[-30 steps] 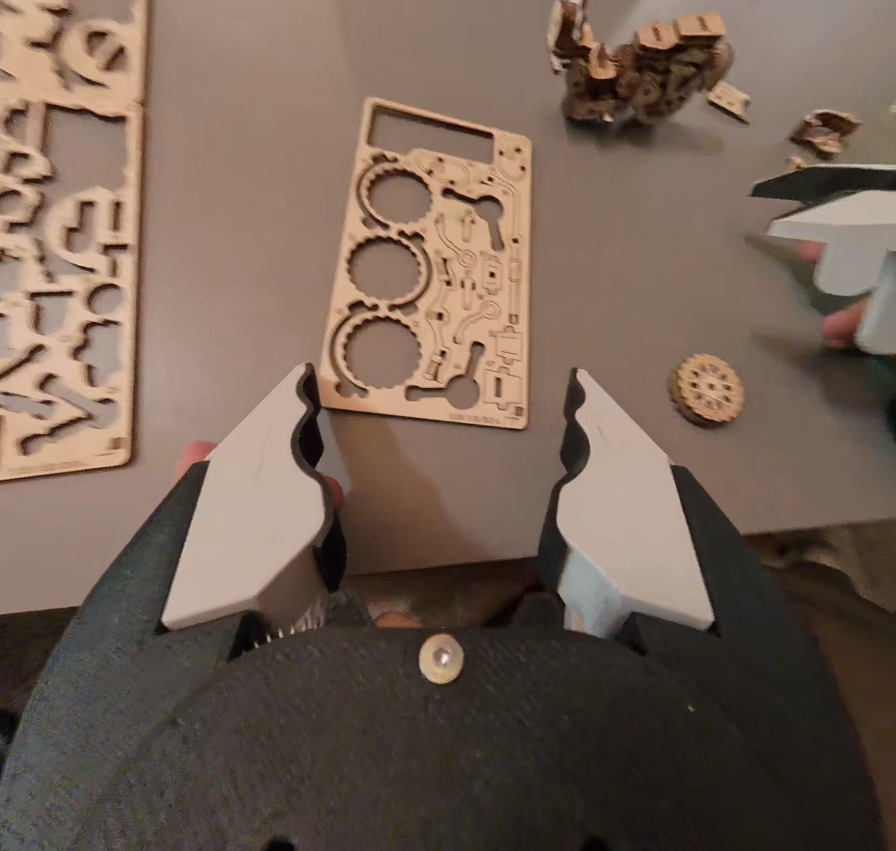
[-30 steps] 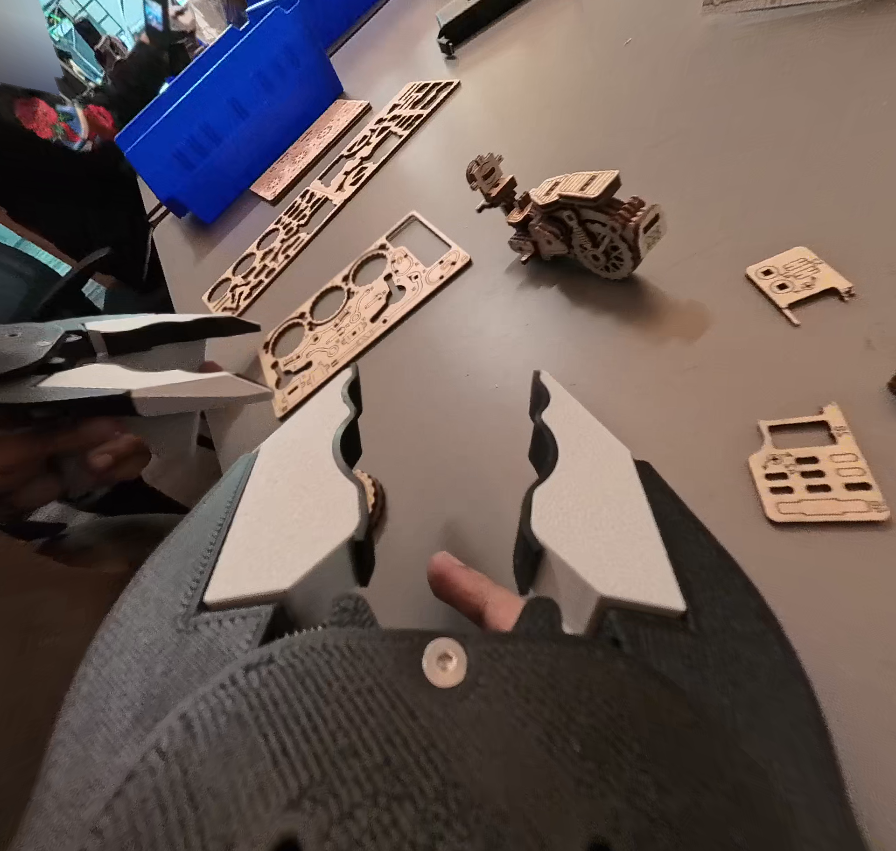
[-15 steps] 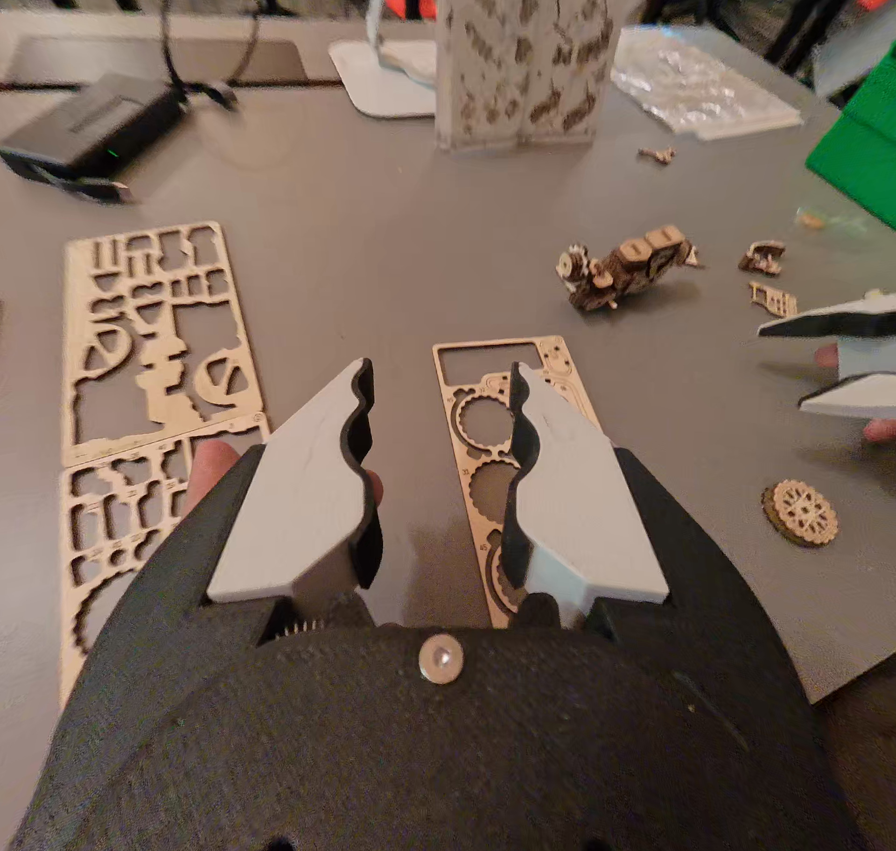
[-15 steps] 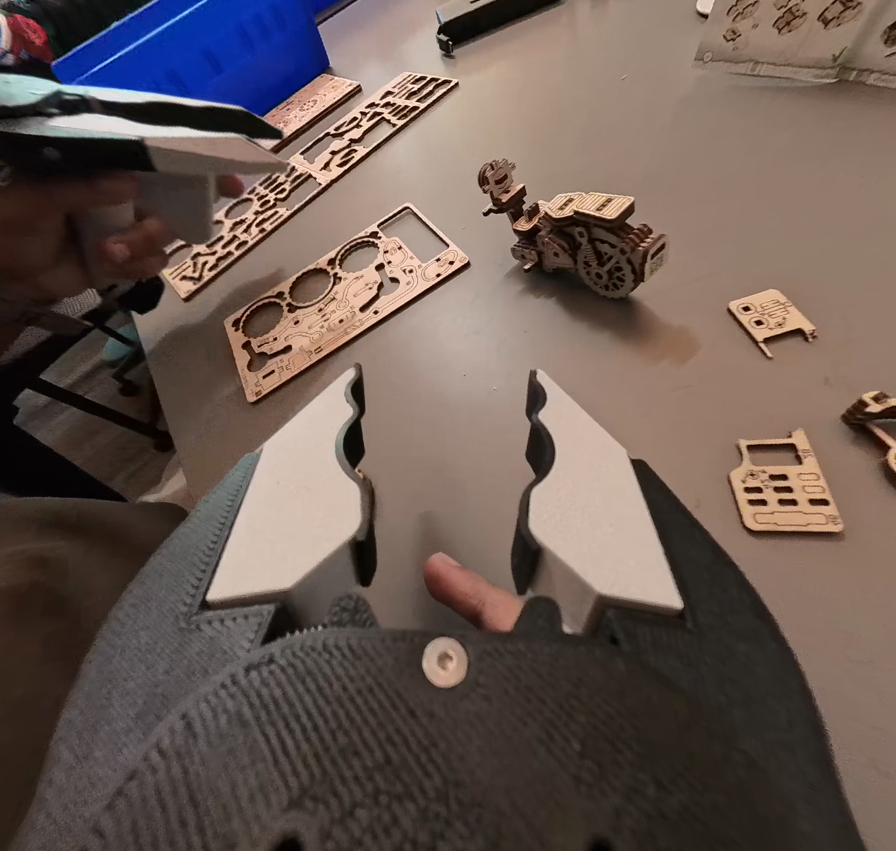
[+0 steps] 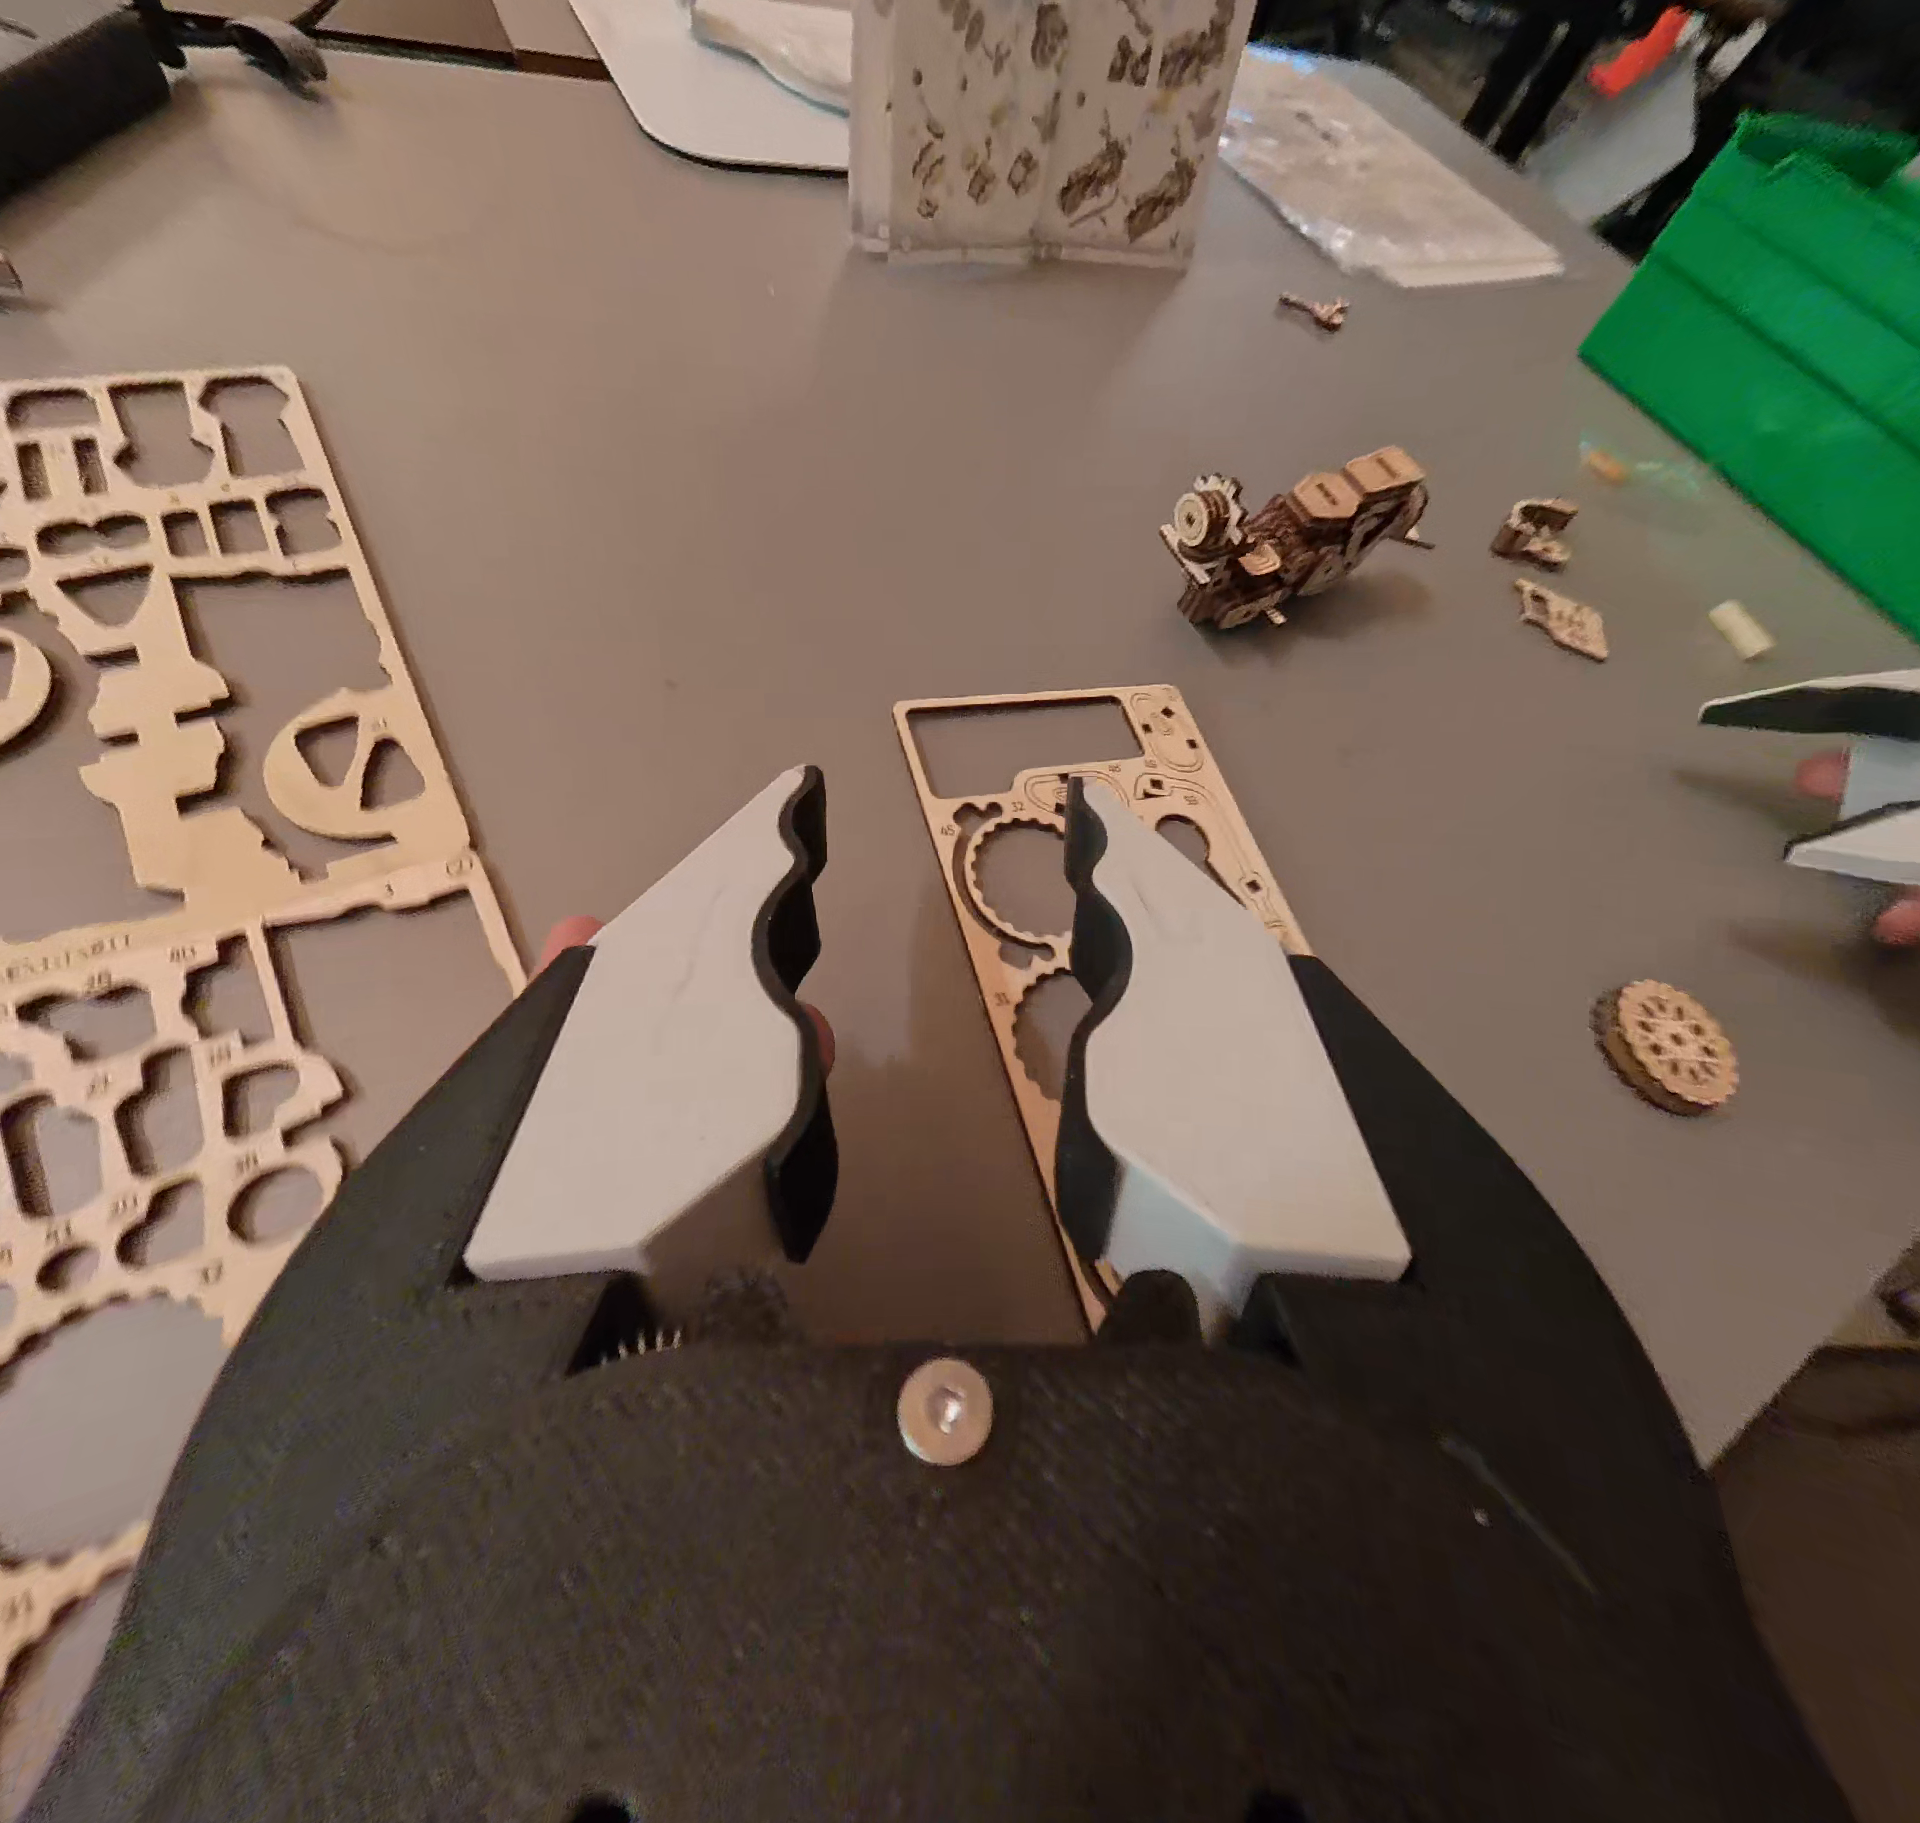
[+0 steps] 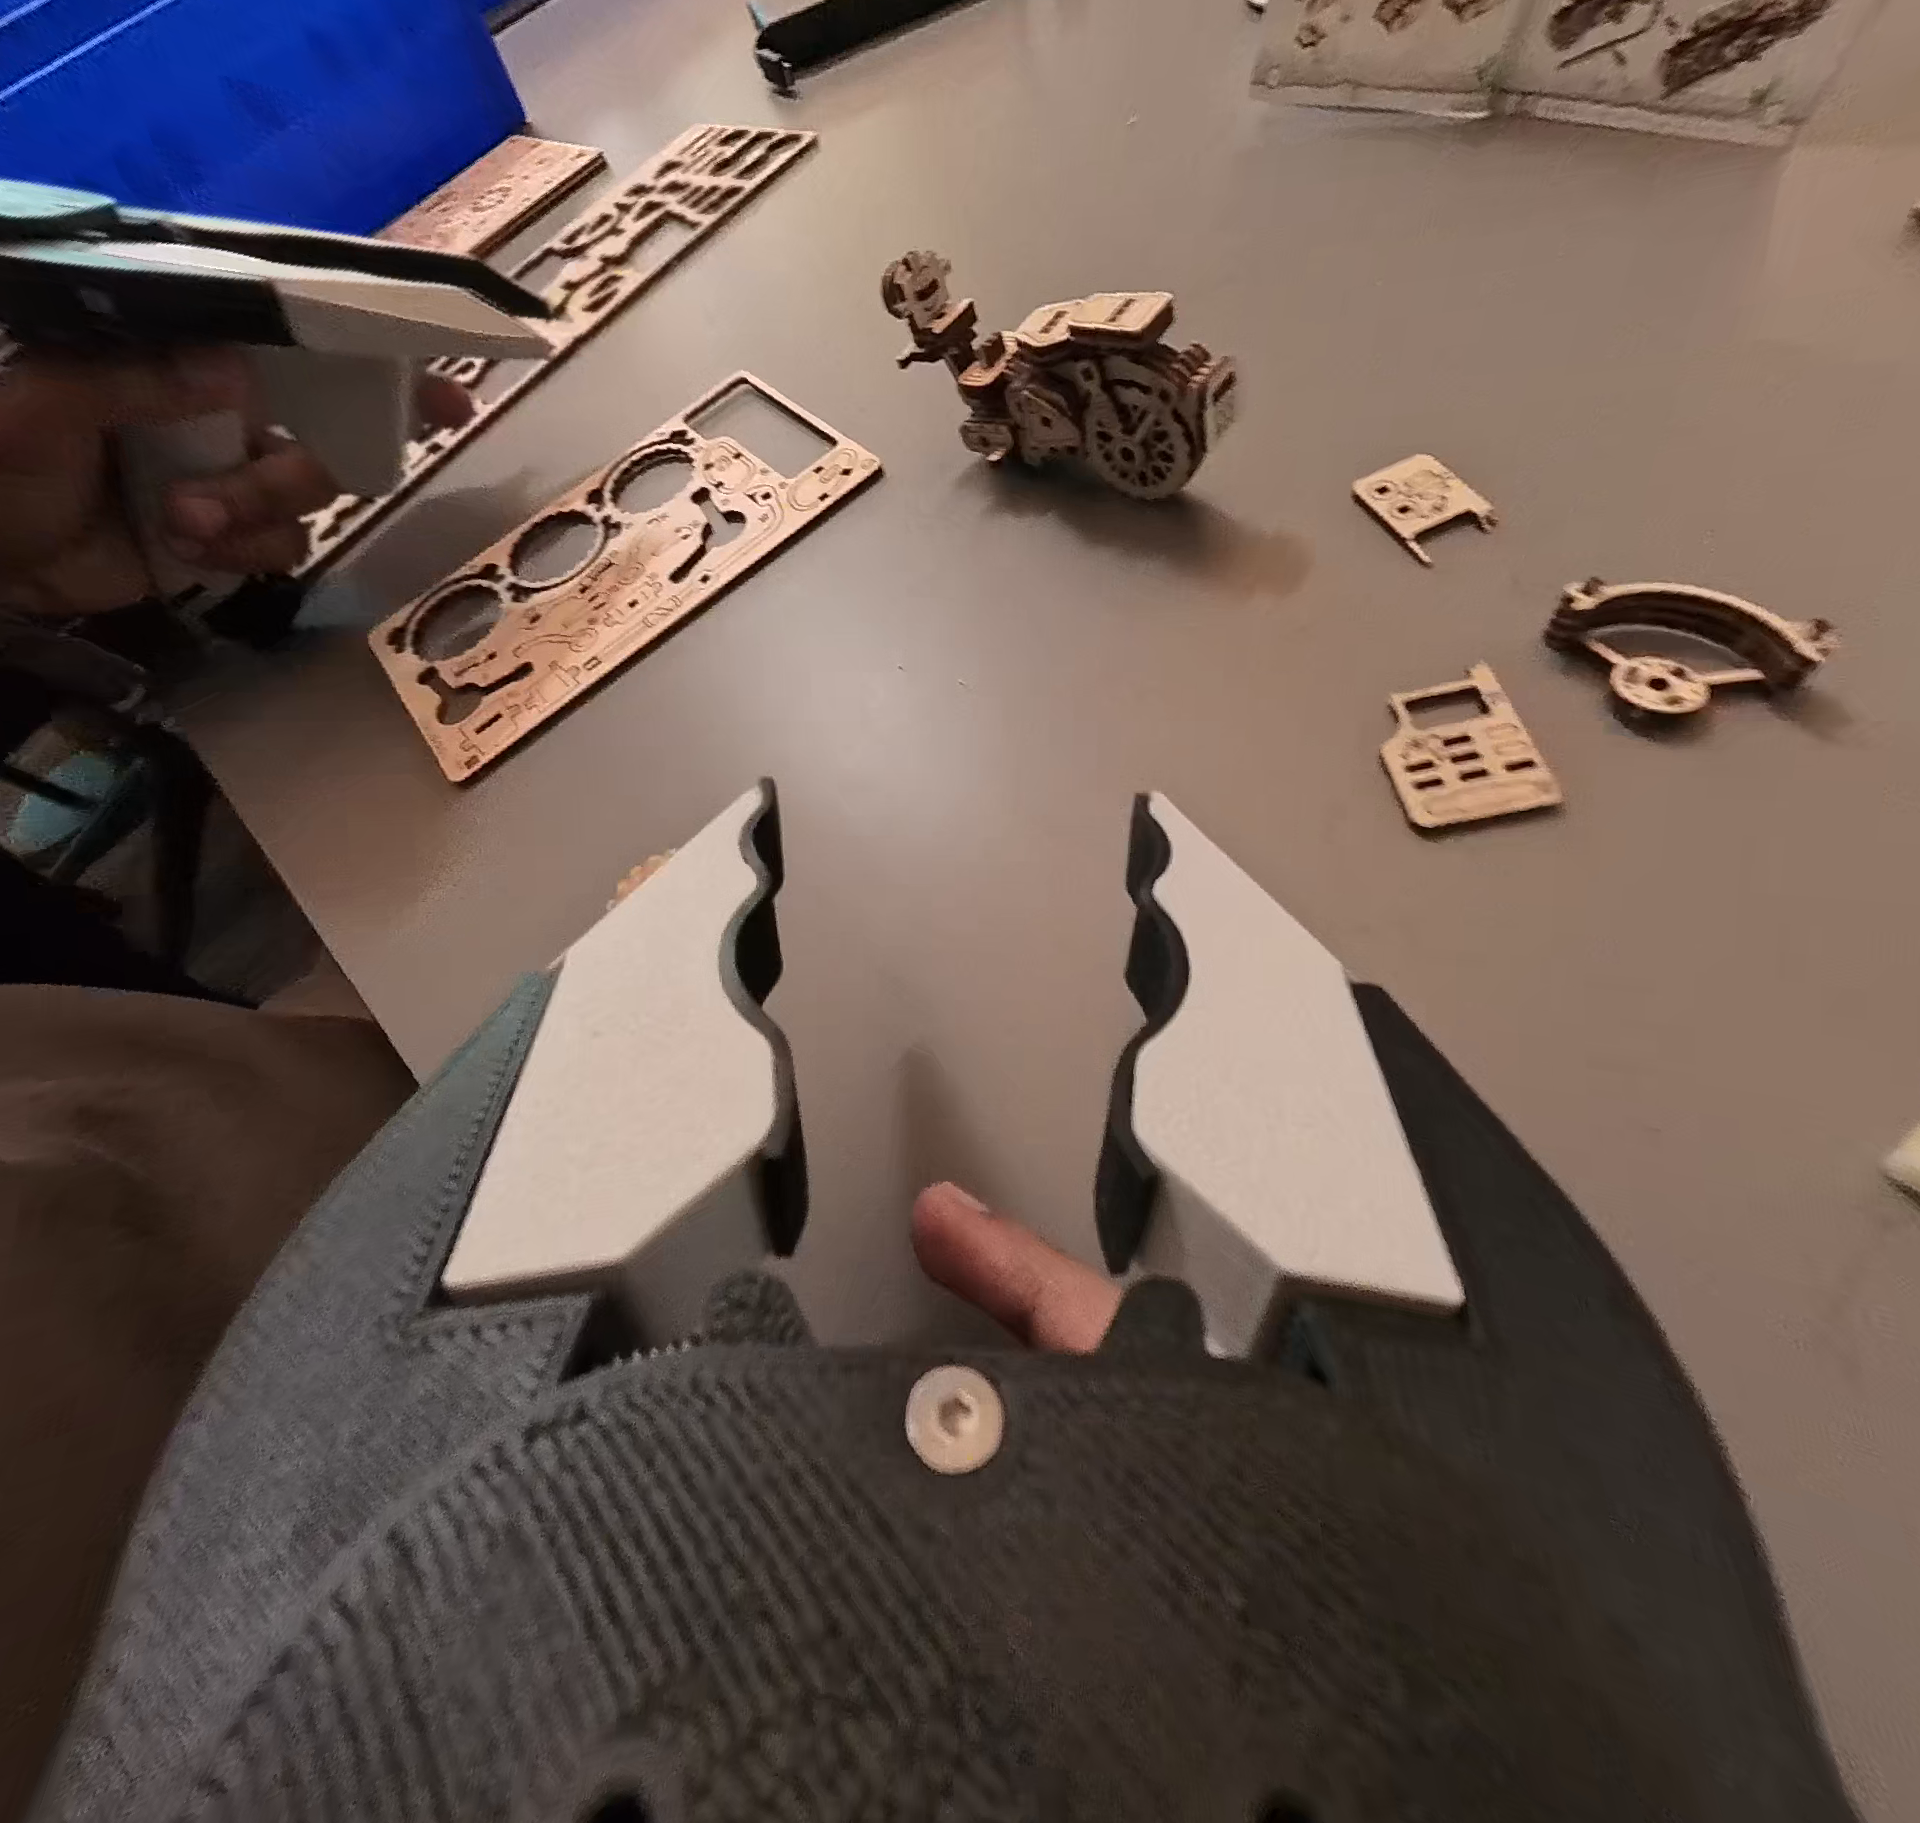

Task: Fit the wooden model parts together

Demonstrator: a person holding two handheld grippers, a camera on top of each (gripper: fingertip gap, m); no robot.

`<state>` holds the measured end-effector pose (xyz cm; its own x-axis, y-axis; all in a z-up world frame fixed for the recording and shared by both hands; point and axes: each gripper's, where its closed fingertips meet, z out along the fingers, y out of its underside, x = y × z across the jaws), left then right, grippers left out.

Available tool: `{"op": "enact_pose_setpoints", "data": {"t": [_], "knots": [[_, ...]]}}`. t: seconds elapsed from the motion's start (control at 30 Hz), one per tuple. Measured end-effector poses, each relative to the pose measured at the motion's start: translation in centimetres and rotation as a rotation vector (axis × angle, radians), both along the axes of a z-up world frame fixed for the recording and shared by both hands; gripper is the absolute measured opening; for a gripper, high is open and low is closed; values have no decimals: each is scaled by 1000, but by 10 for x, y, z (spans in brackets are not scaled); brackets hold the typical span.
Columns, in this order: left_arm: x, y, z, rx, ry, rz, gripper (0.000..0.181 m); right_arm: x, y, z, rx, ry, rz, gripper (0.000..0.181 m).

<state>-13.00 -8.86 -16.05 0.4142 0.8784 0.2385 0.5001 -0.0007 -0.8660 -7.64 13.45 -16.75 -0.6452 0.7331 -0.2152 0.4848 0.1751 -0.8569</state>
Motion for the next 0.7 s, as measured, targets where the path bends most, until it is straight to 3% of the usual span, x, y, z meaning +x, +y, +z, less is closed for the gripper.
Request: {"op": "enact_pose_setpoints", "data": {"t": [0.3,0.6,0.7], "knots": [[-5,-4,-6,40,-59,21,45,1,12,-2,-10,-20,-34,65],[1,-14,-1,56,-27,89,45,-4,-12,-4,19,-17,69,63],[0,-14,-14,3,-105,114,44,-10,-20,5,-4,36,99,66]]}}
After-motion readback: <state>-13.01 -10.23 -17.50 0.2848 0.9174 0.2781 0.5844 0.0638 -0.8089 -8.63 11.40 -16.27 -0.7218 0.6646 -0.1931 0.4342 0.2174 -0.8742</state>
